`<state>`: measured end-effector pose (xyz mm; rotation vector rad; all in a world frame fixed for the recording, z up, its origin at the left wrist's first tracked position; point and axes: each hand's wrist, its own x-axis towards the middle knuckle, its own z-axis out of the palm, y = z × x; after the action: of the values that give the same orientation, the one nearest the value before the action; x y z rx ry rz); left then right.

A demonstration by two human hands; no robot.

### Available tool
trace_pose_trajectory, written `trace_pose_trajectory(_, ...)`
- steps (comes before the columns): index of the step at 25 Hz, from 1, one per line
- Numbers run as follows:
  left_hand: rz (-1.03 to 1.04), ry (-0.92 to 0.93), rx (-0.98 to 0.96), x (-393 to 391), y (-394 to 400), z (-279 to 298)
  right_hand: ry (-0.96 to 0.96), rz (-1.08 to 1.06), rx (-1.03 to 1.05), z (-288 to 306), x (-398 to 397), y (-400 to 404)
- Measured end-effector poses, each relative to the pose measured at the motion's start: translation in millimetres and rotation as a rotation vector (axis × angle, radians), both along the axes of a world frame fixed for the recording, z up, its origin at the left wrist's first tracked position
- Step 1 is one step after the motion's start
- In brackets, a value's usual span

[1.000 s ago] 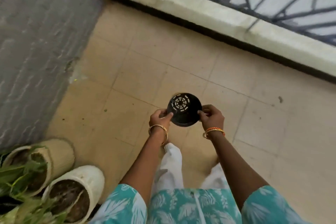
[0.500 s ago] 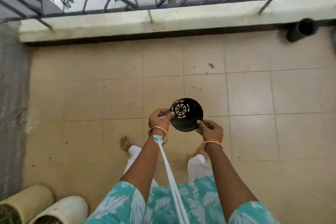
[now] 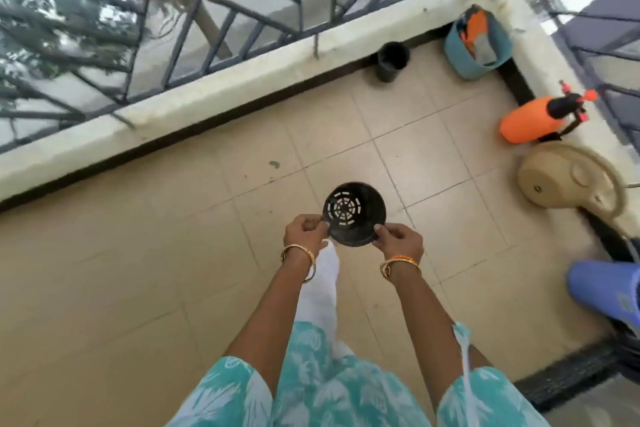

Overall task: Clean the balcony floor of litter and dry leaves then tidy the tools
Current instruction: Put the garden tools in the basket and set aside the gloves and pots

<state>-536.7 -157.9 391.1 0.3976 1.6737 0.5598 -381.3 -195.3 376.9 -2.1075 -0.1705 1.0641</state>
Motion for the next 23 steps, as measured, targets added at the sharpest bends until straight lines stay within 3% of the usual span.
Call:
trace_pose_trajectory(6,-0.22,0.011,0.027,109,136,-25,0.001,-0.152,0.035,-23,105,125)
trace_pose_trajectory(12,-0.223,0.026,0.043,207,264,-45,0.013,-0.224,0.063,-49,191,240)
trace_pose_trajectory(19,-0.296,-0.099,-0.185,326,368,-75,-0.068,-0.175,-0.037,-104,310,354)
trace_pose_trajectory(23,-0.198,-0.137,-0.267,396,419,-112,-0.072,-0.057,-0.057,-147,375,422)
